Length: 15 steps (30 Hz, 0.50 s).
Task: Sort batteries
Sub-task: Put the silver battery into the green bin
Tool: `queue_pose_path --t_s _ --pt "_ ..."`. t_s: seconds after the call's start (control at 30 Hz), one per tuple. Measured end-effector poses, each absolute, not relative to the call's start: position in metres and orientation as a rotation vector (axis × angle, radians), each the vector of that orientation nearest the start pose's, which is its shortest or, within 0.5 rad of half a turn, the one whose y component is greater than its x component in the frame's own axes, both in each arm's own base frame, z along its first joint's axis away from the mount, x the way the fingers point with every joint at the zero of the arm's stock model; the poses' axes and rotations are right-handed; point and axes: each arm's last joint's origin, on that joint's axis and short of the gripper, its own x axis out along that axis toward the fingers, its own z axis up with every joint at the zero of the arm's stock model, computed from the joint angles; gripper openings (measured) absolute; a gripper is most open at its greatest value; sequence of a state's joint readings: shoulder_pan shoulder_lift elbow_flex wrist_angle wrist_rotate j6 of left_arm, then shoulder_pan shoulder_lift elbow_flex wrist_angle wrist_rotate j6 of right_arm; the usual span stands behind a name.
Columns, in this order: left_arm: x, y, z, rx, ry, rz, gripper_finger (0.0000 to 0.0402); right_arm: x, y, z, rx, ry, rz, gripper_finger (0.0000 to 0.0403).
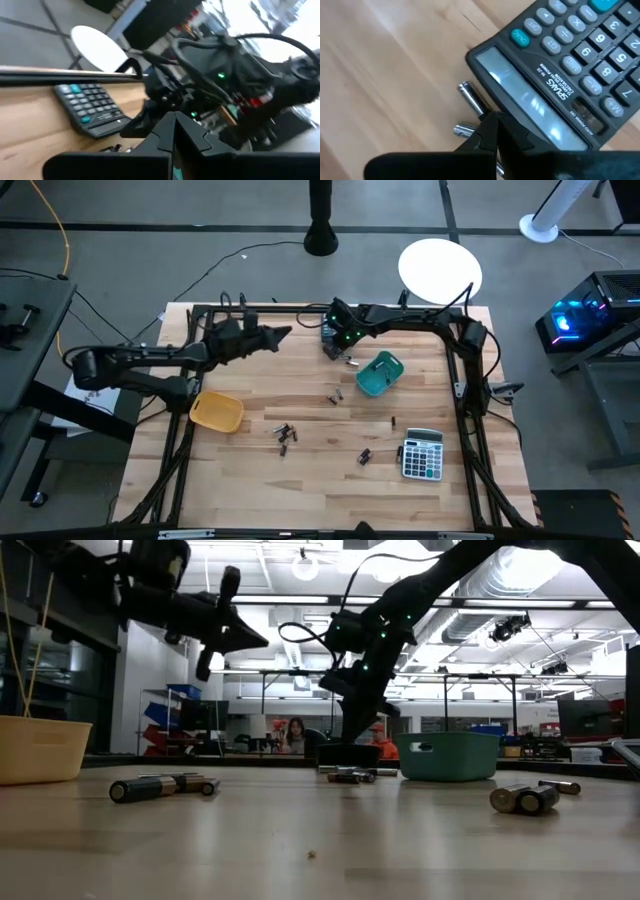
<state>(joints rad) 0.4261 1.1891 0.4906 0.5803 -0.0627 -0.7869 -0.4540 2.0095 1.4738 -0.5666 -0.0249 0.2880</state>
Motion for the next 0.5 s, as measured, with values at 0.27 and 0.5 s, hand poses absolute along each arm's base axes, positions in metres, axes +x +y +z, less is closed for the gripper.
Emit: queue_pose_path --t_s 0.27,0.5 --pt "0.216 0.102 0.233 -0.707 0.028 0.266 0.0 0.393 -0.158 0.19 0.498 0.987 -0.32 0.0001" --pt "0.212 0.097 0.224 -0.721 0.173 0.235 0.0 0.4 -0.145 0.177 0.335 1.053 -0.338 0.0056"
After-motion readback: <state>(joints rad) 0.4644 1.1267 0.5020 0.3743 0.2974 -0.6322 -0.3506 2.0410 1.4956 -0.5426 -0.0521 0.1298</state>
